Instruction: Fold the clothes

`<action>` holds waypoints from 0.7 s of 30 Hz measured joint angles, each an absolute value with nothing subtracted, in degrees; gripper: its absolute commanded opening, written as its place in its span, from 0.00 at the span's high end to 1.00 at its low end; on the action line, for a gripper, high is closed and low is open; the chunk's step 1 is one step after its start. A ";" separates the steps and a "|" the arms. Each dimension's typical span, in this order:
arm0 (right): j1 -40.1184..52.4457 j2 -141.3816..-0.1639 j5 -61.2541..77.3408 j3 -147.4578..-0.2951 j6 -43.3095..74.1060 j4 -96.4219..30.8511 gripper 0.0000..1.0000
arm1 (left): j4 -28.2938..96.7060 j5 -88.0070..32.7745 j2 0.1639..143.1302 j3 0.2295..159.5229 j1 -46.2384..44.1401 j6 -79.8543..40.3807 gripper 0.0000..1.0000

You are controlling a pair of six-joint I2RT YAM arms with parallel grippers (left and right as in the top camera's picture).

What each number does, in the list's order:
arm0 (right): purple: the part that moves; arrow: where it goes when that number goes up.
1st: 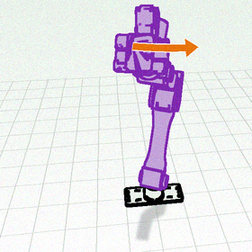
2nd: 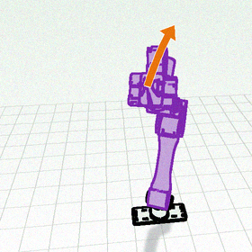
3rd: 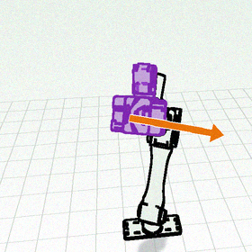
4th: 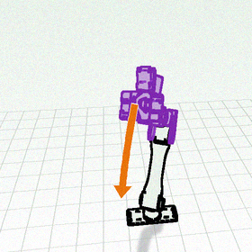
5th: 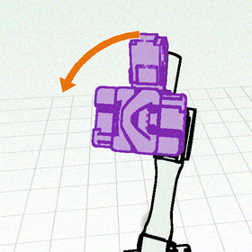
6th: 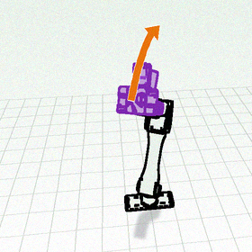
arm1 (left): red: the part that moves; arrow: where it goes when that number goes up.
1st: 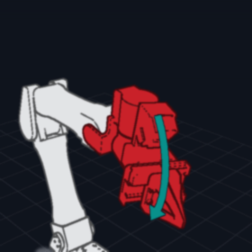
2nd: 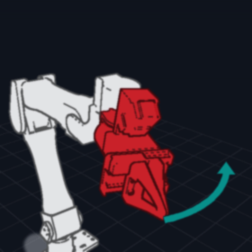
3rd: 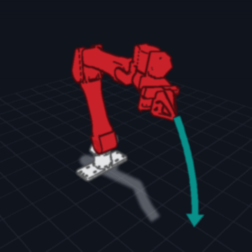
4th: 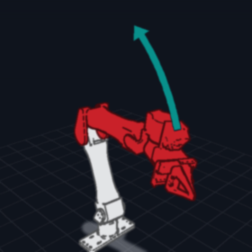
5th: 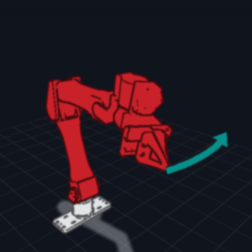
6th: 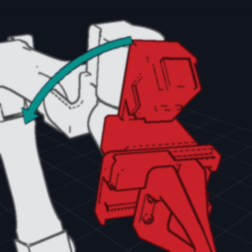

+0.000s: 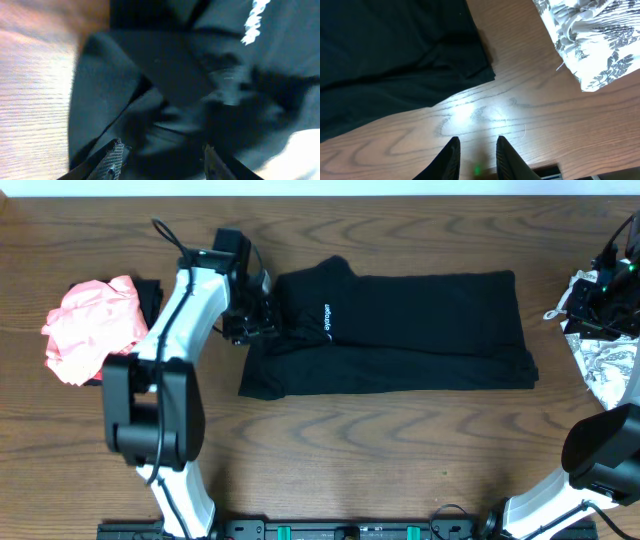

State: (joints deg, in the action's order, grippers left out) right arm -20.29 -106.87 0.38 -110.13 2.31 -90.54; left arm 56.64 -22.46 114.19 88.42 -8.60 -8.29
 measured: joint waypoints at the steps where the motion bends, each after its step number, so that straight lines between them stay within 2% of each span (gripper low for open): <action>1: -20.29 -106.87 0.38 -110.10 2.31 -90.56 0.78 | 57.06 -22.96 115.57 88.42 -8.67 -8.23 0.47; 12: -20.29 -106.87 0.38 -110.10 2.31 -90.54 0.78 | 61.19 -39.53 119.20 88.38 -11.11 -4.38 0.47; 21: -20.29 -106.87 0.38 -110.10 2.31 -90.43 0.78 | 65.98 -43.53 119.20 88.38 -11.84 -2.70 0.48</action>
